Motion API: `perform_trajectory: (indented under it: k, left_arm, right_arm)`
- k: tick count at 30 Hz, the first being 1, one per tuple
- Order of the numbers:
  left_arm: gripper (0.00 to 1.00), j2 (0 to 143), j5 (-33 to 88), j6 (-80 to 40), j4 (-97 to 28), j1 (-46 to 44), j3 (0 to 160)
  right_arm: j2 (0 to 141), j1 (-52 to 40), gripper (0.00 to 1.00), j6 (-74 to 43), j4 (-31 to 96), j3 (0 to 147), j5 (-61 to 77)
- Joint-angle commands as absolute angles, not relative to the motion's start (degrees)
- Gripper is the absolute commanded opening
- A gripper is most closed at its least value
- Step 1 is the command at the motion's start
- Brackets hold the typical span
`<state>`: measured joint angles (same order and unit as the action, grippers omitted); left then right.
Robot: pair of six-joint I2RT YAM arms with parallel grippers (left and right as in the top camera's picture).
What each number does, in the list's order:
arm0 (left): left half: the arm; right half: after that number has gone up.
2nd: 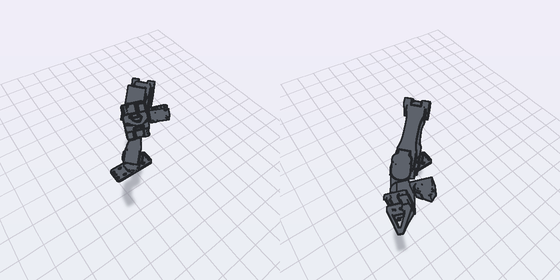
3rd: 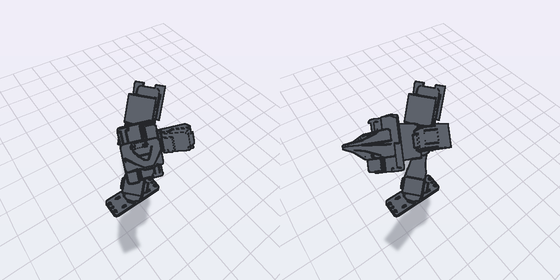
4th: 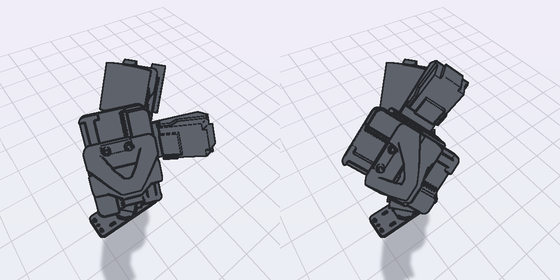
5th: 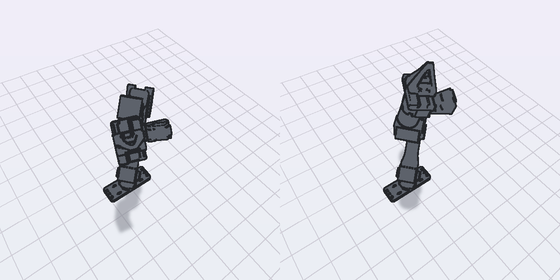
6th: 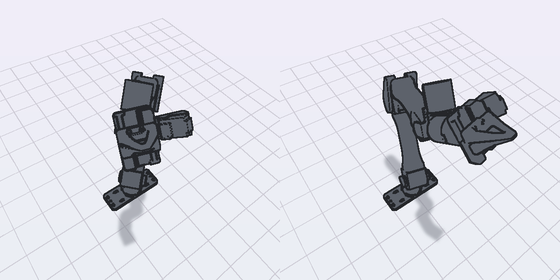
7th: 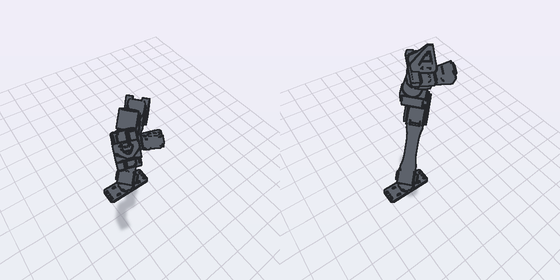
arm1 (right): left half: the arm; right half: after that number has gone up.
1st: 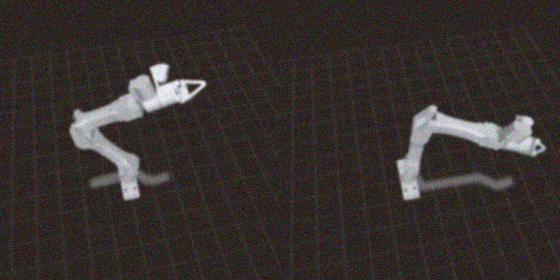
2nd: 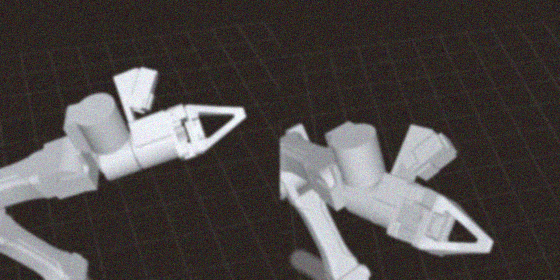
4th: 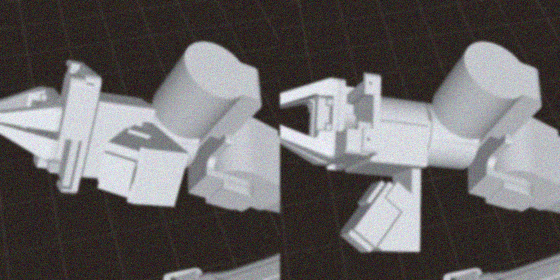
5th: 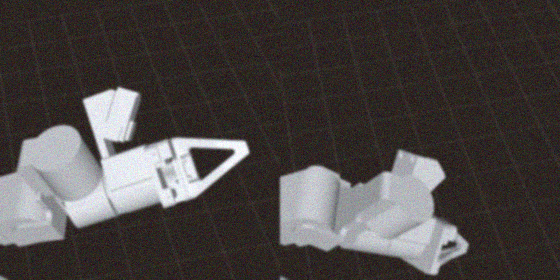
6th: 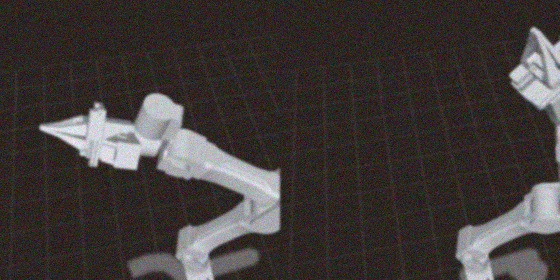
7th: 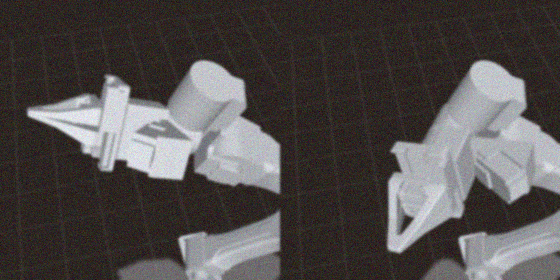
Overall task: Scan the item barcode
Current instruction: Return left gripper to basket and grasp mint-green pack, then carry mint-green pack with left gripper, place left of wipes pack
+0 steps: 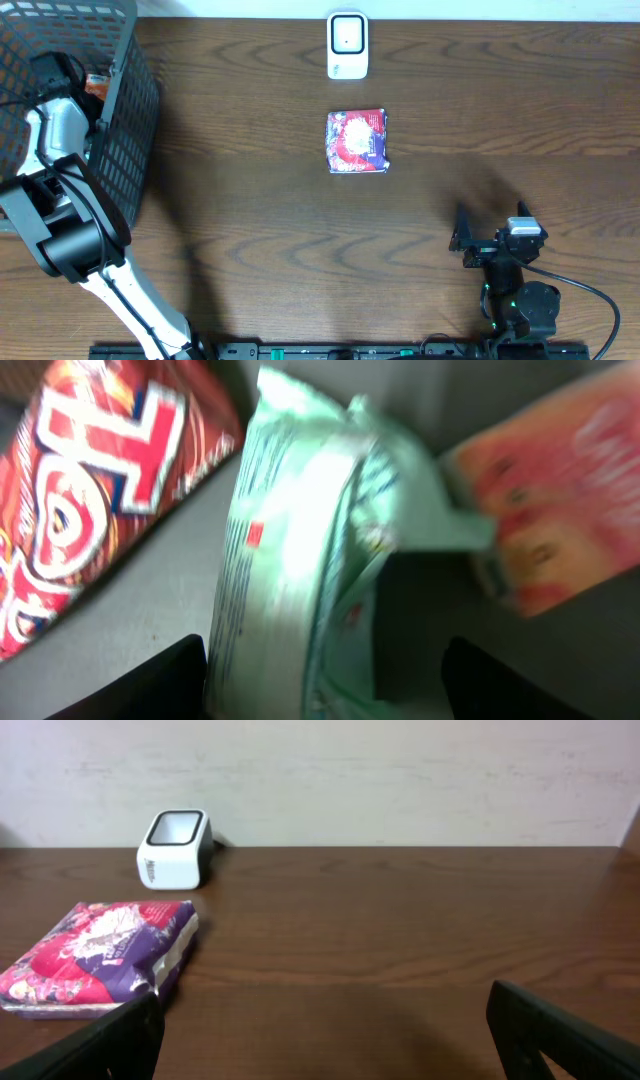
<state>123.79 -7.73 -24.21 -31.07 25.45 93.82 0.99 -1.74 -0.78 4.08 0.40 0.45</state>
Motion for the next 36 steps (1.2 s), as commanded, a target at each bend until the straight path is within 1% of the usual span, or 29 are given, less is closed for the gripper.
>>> perform_trajectory:
  k: [1, 2, 3, 4, 5, 6, 9, 14, 21, 24, 26, 30, 33, 34, 36]
  left_arm:
    - [0.76, 124.4, -8.6, -24.1, -31.1, 25.6, 91.7]
    - [0.71, 124.4, -8.6, -24.1, -31.1, 25.6, 91.4]
    - [0.62, 124.4, -8.6, -24.1, -30.9, 25.6, 91.3]
    - [0.44, 124.4, -8.6, -24.1, -30.8, 25.6, 91.3]
    - [0.19, 124.3, -8.6, -24.1, -30.5, 25.6, 91.3]
    - [0.07, 124.2, -8.6, -23.8, -30.3, 25.6, 91.4]
    - [0.07, 122.8, -8.6, -23.0, -30.6, 25.6, 91.5]
    - [0.07, 115.5, -8.5, -23.0, -31.4, 25.6, 91.5]
    - [0.07, 97.3, -8.1, -26.4, -28.4, 25.6, 91.5]
    - [0.07, 89.2, -7.4, -30.0, -27.7, 25.6, 91.5]
    - [0.07, 84.5, -2.8, -32.4, -28.6, 25.6, 91.5]
    - [0.07, 77.9, 15.2, -35.9, -30.3, 23.6, 91.5]
    - [0.07, 76.4, 25.3, -37.0, -30.4, 18.7, 91.5]
    - [0.07, 76.4, 27.4, -36.9, -30.8, 16.5, 91.5]
    - [0.07, 76.8, 27.8, -35.9, -33.1, 10.9, 91.4]
  right_arm:
    - [0.8, -1.4, 0.99, -0.1, 4.3, 0.3, 0.5]
    - [0.8, -1.4, 0.99, -0.1, 4.3, 0.3, 0.5]
    - [0.8, -1.4, 0.99, -0.1, 4.3, 0.3, 0.5]
    - [0.8, -1.4, 0.99, -0.1, 4.3, 0.3, 0.5]
    - [0.8, -1.4, 0.99, -0.1, 4.3, 0.3, 0.5]
    - [0.8, -1.4, 0.99, -0.1, 4.3, 0.3, 0.5]
    - [0.8, -1.4, 0.99, -0.1, 4.3, 0.3, 0.5]
    - [0.8, -1.4, 0.99, -0.1, 4.3, 0.3, 0.5]
    - [0.8, -1.4, 0.99, -0.1, 4.3, 0.3, 0.5]
    - [0.8, -1.4, 0.99, -0.1, 4.3, 0.3, 0.5]
    - [0.8, -1.4, 0.99, -0.1, 4.3, 0.3, 0.5]
    - [0.8, -1.4, 0.99, -0.1, 4.3, 0.3, 0.5]
    - [0.8, -1.4, 0.99, -0.1, 4.3, 0.3, 0.5]
    - [0.8, -1.4, 0.99, -0.1, 4.3, 0.3, 0.5]
    - [0.8, -1.4, 0.99, -0.1, 4.3, 0.3, 0.6]
